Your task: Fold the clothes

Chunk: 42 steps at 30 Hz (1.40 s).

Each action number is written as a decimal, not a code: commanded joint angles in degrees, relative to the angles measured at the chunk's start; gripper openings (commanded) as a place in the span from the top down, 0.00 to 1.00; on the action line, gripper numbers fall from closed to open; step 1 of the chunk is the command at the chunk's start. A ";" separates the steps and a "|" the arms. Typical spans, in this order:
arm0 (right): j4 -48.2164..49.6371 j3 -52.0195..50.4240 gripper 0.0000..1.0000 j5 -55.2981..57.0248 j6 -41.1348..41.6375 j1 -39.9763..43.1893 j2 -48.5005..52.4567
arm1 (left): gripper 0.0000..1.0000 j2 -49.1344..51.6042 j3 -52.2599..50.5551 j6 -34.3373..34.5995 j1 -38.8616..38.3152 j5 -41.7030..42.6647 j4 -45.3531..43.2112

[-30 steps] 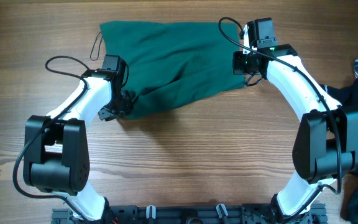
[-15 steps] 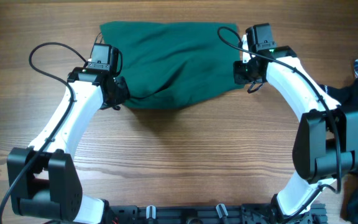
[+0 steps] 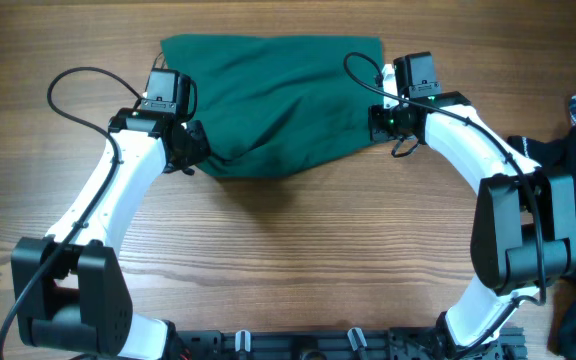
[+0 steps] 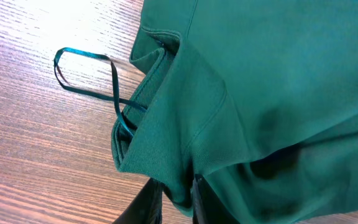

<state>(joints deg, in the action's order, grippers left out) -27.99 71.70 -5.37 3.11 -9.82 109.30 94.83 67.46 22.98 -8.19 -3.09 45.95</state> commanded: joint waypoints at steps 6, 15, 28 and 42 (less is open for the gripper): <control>1.46 7.02 0.96 -2.14 3.32 0.20 0.20 | 0.90 -0.72 0.87 0.46 0.31 -0.04 -5.77; 3.80 6.97 0.96 4.15 3.50 0.20 0.22 | 0.94 1.49 0.85 3.41 6.01 -2.75 -15.15; -3.02 6.95 0.96 2.60 0.90 0.17 0.22 | 0.92 11.61 0.85 3.41 5.68 1.60 -29.66; -18.99 6.97 0.55 -17.00 -28.41 -2.95 -0.07 | 0.88 11.61 0.85 3.37 5.68 1.60 -29.81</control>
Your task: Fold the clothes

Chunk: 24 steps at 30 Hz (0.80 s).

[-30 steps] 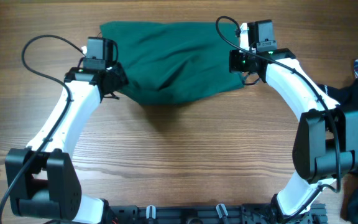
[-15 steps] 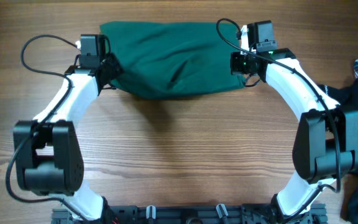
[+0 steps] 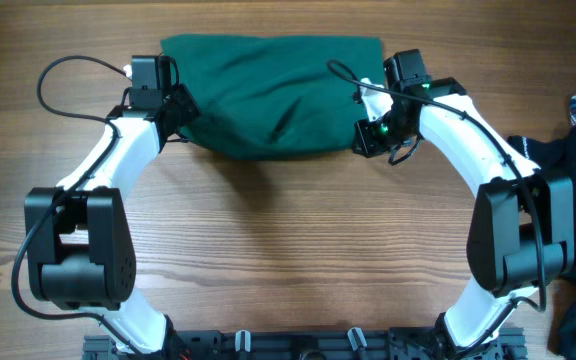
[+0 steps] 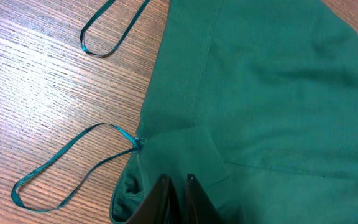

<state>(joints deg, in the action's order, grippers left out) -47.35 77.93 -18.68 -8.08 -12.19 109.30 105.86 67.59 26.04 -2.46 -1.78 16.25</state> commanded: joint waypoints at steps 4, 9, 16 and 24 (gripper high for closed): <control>6.49 0.70 0.40 -2.08 -34.88 -1.97 0.00 | 0.82 0.57 0.72 0.33 -0.04 0.28 -0.15; 8.81 0.28 0.22 3.80 -53.07 -5.49 0.02 | 0.78 0.57 0.72 0.33 -0.02 0.26 -0.39; 10.16 -1.07 0.32 14.67 -47.67 -12.13 0.00 | 0.75 0.57 0.72 0.31 0.02 0.26 -0.39; 17.14 -6.23 0.37 13.94 -42.53 -12.13 0.22 | 0.74 0.57 0.72 0.31 0.02 0.24 -0.39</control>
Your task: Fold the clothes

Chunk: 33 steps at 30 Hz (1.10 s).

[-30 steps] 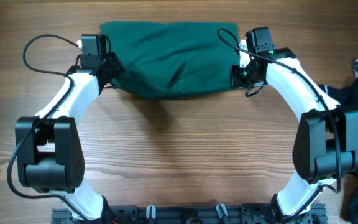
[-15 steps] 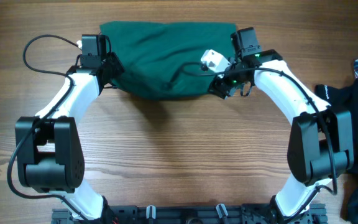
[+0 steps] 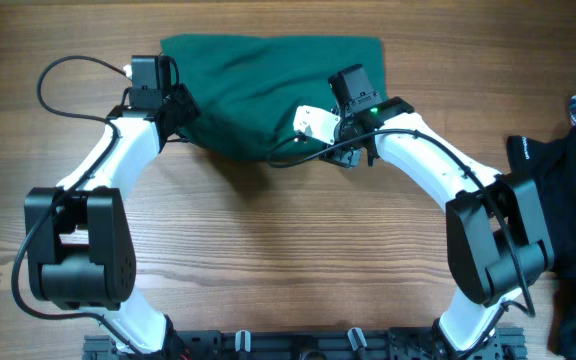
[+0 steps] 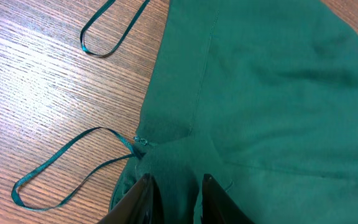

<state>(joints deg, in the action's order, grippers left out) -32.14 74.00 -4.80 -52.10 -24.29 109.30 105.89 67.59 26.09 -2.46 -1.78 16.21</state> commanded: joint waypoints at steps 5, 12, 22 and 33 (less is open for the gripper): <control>7.80 -3.80 0.43 0.61 1.18 -0.02 2.03 | 0.73 0.55 0.72 0.26 0.02 0.26 -0.35; 8.90 -4.07 0.55 0.37 1.73 -0.02 4.39 | 0.73 0.55 0.72 0.26 0.02 0.24 -0.35; 16.11 -3.82 0.96 12.35 7.08 -0.02 1.46 | 0.75 0.52 0.72 0.26 0.02 0.24 -0.35; 26.51 -3.85 0.96 8.15 7.04 0.04 2.14 | 0.74 0.52 0.72 0.26 0.02 0.24 -1.03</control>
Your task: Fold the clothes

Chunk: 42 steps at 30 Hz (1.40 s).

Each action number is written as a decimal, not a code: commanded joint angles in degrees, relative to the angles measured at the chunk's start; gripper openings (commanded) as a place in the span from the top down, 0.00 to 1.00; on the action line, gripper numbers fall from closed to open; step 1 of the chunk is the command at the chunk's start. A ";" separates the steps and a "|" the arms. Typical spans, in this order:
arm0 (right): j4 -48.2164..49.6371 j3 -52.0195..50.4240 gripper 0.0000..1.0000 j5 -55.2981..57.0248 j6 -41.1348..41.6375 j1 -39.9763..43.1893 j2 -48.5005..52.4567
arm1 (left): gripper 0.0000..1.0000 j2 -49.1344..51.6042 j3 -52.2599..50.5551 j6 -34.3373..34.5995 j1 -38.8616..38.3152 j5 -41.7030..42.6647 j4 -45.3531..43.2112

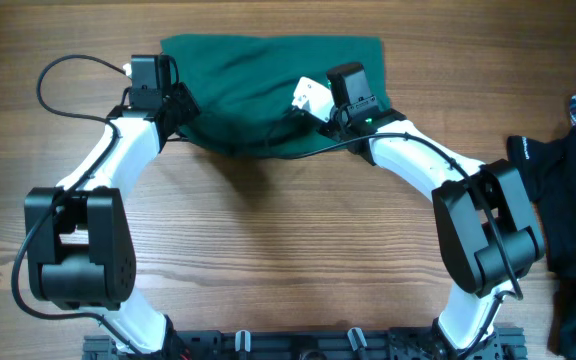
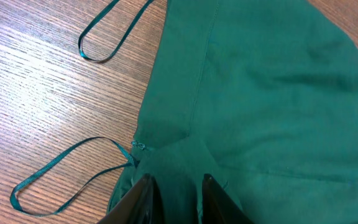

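Note:
The green garment point(image 1: 268, 85) lies folded into a wide band at the far middle of the table. In the left wrist view its left edge point(image 2: 241, 93) fills the frame, with two thin drawstring loops point(image 2: 61, 171) lying on the wood. My left gripper point(image 2: 176, 190) is open, its jaws apart just over the cloth's near left corner. It shows in the overhead view as the left gripper point(image 1: 175, 107) at the garment's left edge. My right gripper point(image 1: 301, 105) reaches over the garment's middle right. Its fingers are too small to read.
A pile of dark clothes point(image 1: 568, 190) sits at the right table edge, with a plaid piece behind it. Bare wood table point(image 1: 288, 250) spreads in front of the garment, between the two arms.
My right gripper was at the garment's near edge and is now farther back, over its middle right. The left gripper is still open at the left corner. The cloth looks unchanged.
First both grippers stood at the garment's near corners, the left shut on cloth. Then the near edge lay farther back and the garment was a narrower band. Then the left gripper was open and the right had shifted left along the near edge, and is now over the cloth.

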<state>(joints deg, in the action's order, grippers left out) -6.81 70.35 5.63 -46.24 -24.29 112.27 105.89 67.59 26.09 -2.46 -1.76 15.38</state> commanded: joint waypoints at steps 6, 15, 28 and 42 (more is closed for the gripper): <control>10.27 -0.20 0.96 -2.19 0.59 0.37 3.61 | 0.73 0.59 0.72 0.02 0.02 -0.52 -0.37; 11.80 -0.20 0.96 -2.23 -0.09 2.54 4.63 | 0.66 2.25 0.72 -0.17 0.02 -2.82 -1.31; 30.53 -0.17 0.00 9.14 15.15 3.32 3.13 | 0.27 2.27 16.09 -9.42 0.02 -10.29 6.69; -12.92 -0.31 0.96 -0.11 41.68 3.39 -4.52 | 0.96 2.91 24.65 -1.46 -1.57 6.14 46.34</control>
<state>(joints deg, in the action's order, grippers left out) -21.82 70.19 6.83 -6.39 -20.93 105.08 108.18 96.31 24.34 -3.88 1.39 64.49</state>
